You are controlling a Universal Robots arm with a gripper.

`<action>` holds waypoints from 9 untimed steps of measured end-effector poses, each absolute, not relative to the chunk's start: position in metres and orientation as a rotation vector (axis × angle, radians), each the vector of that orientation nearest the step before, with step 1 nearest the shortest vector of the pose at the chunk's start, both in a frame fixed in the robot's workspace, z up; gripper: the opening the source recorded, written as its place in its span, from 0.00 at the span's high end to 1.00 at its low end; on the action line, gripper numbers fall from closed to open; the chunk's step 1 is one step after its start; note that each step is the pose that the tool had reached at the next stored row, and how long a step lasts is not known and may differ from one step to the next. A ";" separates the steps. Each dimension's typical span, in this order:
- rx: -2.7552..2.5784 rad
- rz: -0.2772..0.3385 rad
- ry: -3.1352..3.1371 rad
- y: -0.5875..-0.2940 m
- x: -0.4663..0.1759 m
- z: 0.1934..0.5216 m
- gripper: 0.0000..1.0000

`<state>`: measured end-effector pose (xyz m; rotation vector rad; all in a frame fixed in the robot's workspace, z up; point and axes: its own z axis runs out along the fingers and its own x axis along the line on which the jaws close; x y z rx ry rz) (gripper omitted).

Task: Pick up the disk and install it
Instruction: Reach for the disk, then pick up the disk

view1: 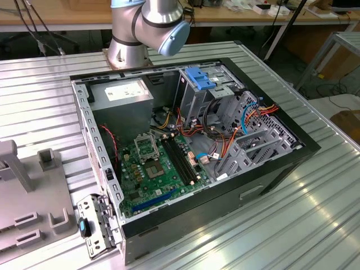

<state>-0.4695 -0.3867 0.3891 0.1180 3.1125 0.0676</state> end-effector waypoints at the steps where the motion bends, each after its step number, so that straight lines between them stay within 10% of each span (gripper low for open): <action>1: 0.118 0.068 3.113 -0.387 -0.470 0.389 0.89; 9: 0.118 0.068 3.112 -0.387 -0.470 0.389 0.89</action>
